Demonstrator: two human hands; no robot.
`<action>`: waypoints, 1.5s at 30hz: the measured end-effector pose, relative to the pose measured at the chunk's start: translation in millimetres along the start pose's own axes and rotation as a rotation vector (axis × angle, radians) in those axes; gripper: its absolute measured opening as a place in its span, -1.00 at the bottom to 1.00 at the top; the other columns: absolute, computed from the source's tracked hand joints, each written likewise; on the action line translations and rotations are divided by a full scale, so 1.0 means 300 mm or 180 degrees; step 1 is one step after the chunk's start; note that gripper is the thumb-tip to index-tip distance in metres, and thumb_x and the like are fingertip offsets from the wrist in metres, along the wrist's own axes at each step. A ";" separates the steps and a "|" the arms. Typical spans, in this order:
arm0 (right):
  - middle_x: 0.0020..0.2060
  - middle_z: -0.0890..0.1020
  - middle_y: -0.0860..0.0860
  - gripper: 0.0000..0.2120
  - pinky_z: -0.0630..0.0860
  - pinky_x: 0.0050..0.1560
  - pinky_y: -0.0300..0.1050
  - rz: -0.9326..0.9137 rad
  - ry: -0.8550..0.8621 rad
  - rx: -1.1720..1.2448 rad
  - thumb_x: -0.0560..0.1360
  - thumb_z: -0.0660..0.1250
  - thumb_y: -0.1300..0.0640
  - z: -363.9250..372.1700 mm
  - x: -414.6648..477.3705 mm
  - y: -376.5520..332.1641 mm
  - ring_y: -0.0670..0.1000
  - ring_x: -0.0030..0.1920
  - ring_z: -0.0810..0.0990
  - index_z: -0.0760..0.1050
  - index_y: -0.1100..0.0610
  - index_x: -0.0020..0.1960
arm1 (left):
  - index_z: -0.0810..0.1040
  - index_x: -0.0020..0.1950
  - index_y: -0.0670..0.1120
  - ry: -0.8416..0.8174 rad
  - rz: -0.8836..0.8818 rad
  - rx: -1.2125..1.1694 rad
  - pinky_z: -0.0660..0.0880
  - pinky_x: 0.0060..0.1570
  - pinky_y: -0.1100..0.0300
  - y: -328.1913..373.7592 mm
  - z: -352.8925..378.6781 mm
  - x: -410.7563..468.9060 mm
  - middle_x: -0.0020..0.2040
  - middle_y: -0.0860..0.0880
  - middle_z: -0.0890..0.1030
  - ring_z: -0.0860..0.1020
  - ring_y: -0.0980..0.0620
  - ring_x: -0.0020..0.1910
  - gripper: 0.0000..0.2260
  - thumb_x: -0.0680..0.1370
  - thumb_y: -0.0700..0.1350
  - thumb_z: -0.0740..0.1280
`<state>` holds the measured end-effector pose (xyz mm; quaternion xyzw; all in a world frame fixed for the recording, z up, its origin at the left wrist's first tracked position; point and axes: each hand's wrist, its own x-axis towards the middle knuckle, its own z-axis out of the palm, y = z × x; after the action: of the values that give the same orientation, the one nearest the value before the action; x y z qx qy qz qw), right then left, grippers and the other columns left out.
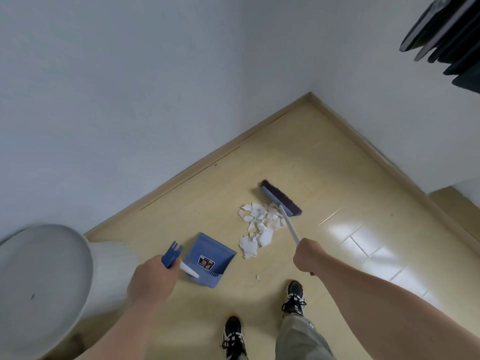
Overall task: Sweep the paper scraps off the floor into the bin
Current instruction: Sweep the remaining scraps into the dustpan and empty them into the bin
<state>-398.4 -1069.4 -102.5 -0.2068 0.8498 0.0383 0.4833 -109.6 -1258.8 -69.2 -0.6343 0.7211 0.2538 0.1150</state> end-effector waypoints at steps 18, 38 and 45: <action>-0.21 0.38 -0.05 -0.59 0.47 -0.14 -0.21 -0.0023 0.0160 -0.1933 0.58 0.26 0.21 0.151 -0.262 0.028 -0.06 -0.26 0.44 0.37 0.17 0.41 | 0.42 -0.41 -0.03 -0.0618 0.0405 0.0197 0.30 -0.44 0.19 -0.325 0.022 -0.040 -0.49 0.03 0.49 0.45 0.03 -0.46 -0.58 0.53 0.21 0.31; -0.33 0.38 0.00 -0.88 0.42 -0.25 -0.18 0.0761 0.0561 -0.0095 0.54 0.16 0.24 0.368 -0.521 0.141 0.05 -0.29 0.45 0.46 0.18 0.01 | 0.43 -0.40 -0.09 -0.0938 0.0883 0.0195 0.28 -0.41 0.16 -0.570 0.096 -0.104 -0.45 -0.02 0.52 0.44 -0.02 -0.44 -0.56 0.54 0.18 0.34; -0.34 0.39 0.04 -0.81 0.42 -0.45 -0.21 0.0991 0.0305 0.0418 0.54 0.20 0.29 0.460 -0.508 0.126 -0.03 -0.40 0.37 0.50 0.22 0.11 | 0.45 -0.38 -0.09 -0.0919 0.0936 0.0295 0.29 -0.41 0.17 -0.543 0.131 -0.117 -0.43 -0.02 0.53 0.46 -0.05 -0.43 -0.55 0.52 0.23 0.33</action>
<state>-233.9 -950.4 -53.2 -0.0423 0.8943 0.0471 0.4430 48.9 -1219.3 -121.1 -0.4733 0.7929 0.3226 0.2079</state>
